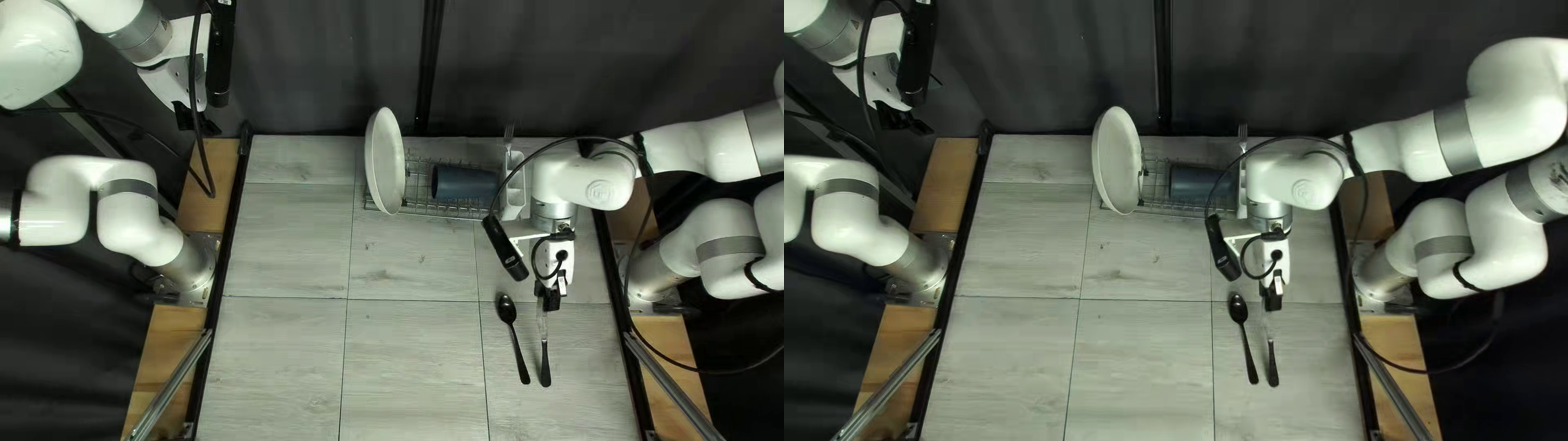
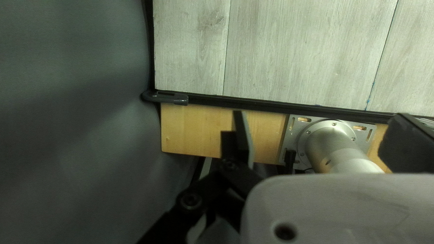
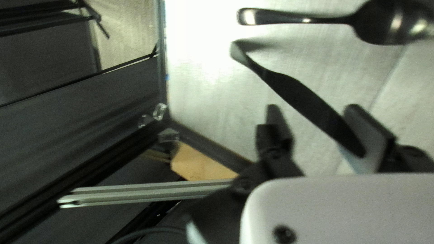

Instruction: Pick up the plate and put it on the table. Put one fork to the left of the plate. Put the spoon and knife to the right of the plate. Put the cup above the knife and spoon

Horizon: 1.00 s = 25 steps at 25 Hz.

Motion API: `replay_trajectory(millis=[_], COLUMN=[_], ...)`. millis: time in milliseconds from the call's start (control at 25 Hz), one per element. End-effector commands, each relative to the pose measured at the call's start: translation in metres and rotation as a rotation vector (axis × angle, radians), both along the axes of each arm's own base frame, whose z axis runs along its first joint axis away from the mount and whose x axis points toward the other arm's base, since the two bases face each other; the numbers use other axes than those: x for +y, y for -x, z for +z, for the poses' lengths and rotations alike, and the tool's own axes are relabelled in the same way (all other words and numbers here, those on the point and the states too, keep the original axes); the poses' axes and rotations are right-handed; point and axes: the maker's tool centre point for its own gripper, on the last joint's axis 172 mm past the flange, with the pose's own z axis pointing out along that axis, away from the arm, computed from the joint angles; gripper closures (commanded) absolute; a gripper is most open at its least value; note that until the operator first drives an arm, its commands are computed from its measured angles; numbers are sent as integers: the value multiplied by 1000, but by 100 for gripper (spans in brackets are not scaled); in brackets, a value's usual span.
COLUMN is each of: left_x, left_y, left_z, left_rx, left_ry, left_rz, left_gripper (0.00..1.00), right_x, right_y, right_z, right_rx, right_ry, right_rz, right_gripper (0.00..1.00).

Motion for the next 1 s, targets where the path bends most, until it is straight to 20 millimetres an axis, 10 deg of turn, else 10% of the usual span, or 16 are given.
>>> replay_trajectory(millis=[40,360,720,1000], left_x=[0,0,0,0], left_y=[0,0,0,0], left_z=[0,0,0,0], left_rx=[0,0,0,0], left_ry=[0,0,0,0], left_rz=[0,0,0,0], left_gripper=[0,0,0,0], right_x=[-21,-23,-21,-31], right_y=[14,17,-13,-17], right_z=[-24,-34,85,100], right_rx=[-30,-64,-108,-113], right_ry=[75,150,307,337], right_rz=[-18,-13,-24,-31], right_gripper=[0,0,0,0])
